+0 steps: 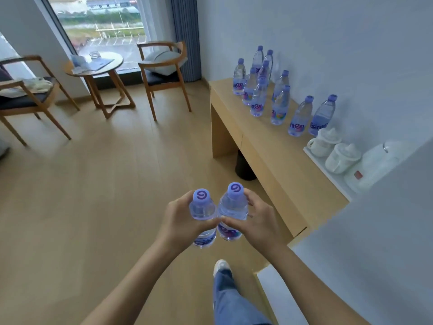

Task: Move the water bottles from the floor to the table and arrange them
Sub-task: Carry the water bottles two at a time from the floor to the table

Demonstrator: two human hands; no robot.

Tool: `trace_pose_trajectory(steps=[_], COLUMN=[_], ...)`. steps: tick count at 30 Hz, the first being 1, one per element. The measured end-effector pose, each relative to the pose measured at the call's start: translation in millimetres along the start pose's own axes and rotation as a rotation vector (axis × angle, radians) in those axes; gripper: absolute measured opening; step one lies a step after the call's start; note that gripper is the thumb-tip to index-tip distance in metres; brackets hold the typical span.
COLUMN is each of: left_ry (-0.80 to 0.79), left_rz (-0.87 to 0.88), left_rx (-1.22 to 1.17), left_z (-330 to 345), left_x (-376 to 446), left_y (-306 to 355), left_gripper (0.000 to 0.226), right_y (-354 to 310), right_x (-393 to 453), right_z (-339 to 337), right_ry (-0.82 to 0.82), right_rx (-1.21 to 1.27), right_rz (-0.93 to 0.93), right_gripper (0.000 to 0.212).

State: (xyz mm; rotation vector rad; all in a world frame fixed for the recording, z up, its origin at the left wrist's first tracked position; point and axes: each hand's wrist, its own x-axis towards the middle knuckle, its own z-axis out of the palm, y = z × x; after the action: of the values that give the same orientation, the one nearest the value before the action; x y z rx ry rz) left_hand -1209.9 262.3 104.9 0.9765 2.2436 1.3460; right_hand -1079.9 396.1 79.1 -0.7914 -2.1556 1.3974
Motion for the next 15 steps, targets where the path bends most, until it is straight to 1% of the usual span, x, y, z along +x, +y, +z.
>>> trace_pose_trajectory(steps=[6,9,12,15], left_ry=[-0.039,-0.064,-0.108,-0.180], left_rz=[0.005,0.013,0.031,0.054], left_rx=[0.014,-0.011,0.007,0.012], left_z=[-3,-7,-5,2], left_x=[147,214,275,331], left_y=[-19,-19,-14,-10], left_gripper=[0.034,0.033,0.033,0.034], right_y=[9,4,3,8], right_x=[137,197,247,289], right_z=[13,13,7,0], right_ry=[0.046,0.084,0.116,0.187], right_rx=[0.049,0.031,0.041,0.052], right_rz=[0.042,0.019,0.068,0.121], right_gripper=[0.051,0.050,0.047,0.048])
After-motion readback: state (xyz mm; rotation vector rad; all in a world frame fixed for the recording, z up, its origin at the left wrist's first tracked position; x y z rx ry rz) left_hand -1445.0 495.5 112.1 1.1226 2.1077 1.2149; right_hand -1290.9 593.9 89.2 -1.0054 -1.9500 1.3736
